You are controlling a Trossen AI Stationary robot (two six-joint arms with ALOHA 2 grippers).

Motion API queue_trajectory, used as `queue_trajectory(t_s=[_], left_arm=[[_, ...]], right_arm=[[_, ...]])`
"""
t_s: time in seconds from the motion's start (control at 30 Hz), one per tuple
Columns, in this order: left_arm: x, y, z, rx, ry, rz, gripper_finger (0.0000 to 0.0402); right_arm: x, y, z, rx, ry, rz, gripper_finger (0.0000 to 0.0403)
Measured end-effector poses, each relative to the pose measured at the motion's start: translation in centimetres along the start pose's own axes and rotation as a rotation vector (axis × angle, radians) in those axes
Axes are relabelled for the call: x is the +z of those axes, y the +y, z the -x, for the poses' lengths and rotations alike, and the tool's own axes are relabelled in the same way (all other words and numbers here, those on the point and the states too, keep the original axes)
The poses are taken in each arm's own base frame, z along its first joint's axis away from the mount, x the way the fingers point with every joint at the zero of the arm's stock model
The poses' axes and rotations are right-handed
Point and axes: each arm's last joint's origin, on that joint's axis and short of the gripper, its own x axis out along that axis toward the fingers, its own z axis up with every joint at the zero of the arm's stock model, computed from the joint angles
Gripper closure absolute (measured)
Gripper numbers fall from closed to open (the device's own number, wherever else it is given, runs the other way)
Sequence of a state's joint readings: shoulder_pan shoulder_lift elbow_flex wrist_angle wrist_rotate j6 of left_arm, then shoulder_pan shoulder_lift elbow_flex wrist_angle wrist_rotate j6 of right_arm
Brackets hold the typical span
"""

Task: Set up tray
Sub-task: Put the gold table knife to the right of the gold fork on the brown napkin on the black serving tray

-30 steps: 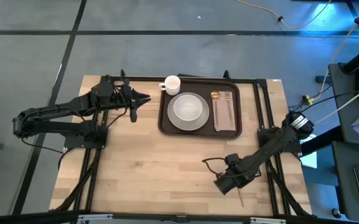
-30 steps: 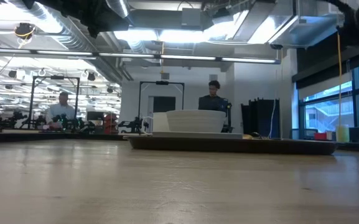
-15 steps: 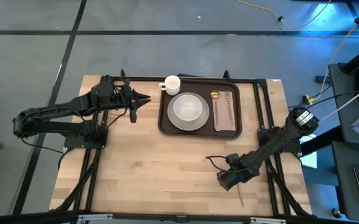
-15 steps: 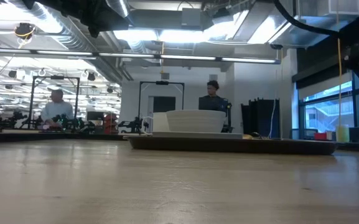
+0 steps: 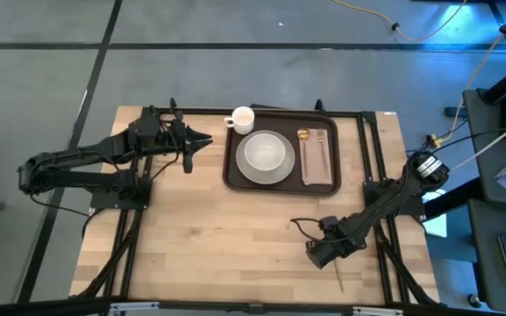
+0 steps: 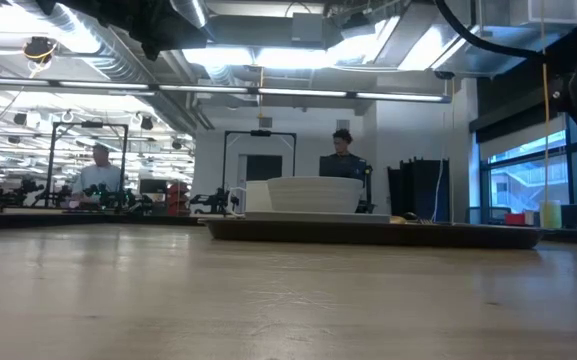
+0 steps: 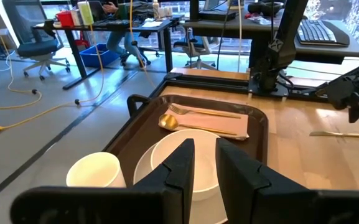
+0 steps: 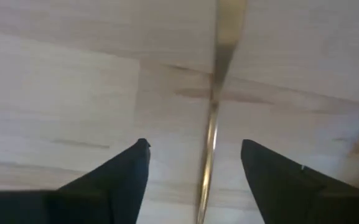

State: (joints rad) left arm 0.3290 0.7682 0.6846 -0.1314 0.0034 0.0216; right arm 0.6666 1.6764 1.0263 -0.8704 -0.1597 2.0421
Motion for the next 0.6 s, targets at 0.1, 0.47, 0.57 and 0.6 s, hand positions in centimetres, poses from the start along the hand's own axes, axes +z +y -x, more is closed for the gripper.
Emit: queue_trajectory(t_s=[0.1,0.47,0.57,0.6], left_arm=[[0.0,0.0,0.0,0.000,0.000,0.000,0.0343],[0.0,0.0,0.0,-0.001,0.000,0.006,0.0343],[0.0,0.0,0.0,-0.001,0.001,0.007,0.0343],[0.0,0.0,0.0,0.000,0.001,0.008,0.0343]], right_arm=[[0.3,-0.4,-0.8,-0.019,0.006,-0.045,0.0145],[-0.1,-1.9,-3.9,0.023,0.076,-0.043,0.0181],[0.0,-1.9,-4.0,0.045,0.063,-0.039,0.0194],[0.0,-1.9,-4.2,0.039,0.055,-0.038,0.0199]])
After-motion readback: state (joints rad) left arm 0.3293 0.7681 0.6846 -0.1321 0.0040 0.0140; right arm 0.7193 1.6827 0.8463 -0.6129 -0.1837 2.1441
